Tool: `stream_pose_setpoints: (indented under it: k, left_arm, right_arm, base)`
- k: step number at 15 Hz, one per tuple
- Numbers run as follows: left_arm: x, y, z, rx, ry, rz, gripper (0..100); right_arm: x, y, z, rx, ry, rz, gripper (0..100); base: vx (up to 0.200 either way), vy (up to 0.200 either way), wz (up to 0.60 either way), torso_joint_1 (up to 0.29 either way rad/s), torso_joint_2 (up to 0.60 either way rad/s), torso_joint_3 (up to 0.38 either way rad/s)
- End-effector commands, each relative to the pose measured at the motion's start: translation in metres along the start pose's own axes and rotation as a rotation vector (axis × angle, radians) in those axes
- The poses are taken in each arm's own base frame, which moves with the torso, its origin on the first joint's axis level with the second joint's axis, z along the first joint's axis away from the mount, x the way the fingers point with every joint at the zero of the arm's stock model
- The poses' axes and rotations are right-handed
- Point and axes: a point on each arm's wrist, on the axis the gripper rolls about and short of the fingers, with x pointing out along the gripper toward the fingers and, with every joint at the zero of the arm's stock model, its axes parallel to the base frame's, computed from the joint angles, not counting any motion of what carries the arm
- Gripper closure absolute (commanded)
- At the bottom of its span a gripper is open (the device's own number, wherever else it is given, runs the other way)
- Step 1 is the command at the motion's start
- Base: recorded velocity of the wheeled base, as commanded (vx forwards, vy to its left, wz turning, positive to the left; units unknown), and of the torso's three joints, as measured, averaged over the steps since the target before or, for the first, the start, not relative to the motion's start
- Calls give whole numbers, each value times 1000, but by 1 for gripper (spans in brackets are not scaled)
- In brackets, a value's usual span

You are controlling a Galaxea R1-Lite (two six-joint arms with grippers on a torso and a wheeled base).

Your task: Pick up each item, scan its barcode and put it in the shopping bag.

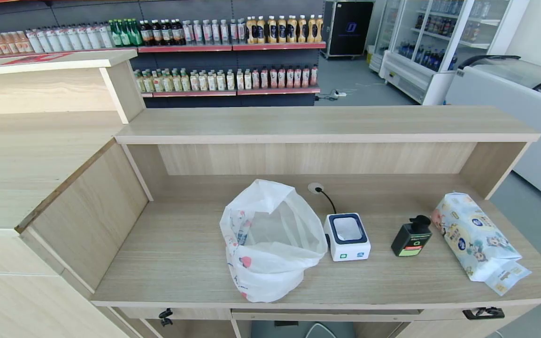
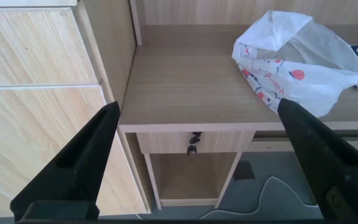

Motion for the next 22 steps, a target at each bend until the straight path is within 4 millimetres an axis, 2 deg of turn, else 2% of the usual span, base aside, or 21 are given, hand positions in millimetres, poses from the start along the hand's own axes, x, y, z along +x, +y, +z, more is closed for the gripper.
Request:
stream_pose_setpoints:
  k: [1,2,4,8,10,14,19,22]
  left_arm:
    - [0,0,0,0,1,0,0]
    - [0,0,0,0,1,0,0]
    - [0,0,0,0,1,0,0]
    - [0,0,0,0,1,0,0]
    - [0,0,0,0,1,0,0]
    - [0,0,0,0,1,0,0]
    - [0,0,0,0,1,0,0]
    - [0,0,0,0,1,0,0]
  right_arm:
    - [114,-13,-5,-63,166,15,0]
    - [131,-19,-13,-85,185,51,0]
    - [149,-32,-30,-147,227,81,0]
    - [149,-38,-73,-185,311,80,0]
    - [153,-49,-93,-207,384,56,0]
    - [184,-62,-107,-212,381,97,0]
    - [222,-67,-116,-230,304,235,0]
    - [239,-71,-121,-266,289,258,0]
  base:
    - [0,0,0,0,0,0]
    - [0,0,0,0,0,0]
    - [0,0,0,0,0,0]
    - [0,0,0,0,0,0]
    - [0,0,0,0,0,0]
    - [0,0,0,0,0,0]
    - [0,0,0,0,0,0]
    - [0,0,0,0,0,0]
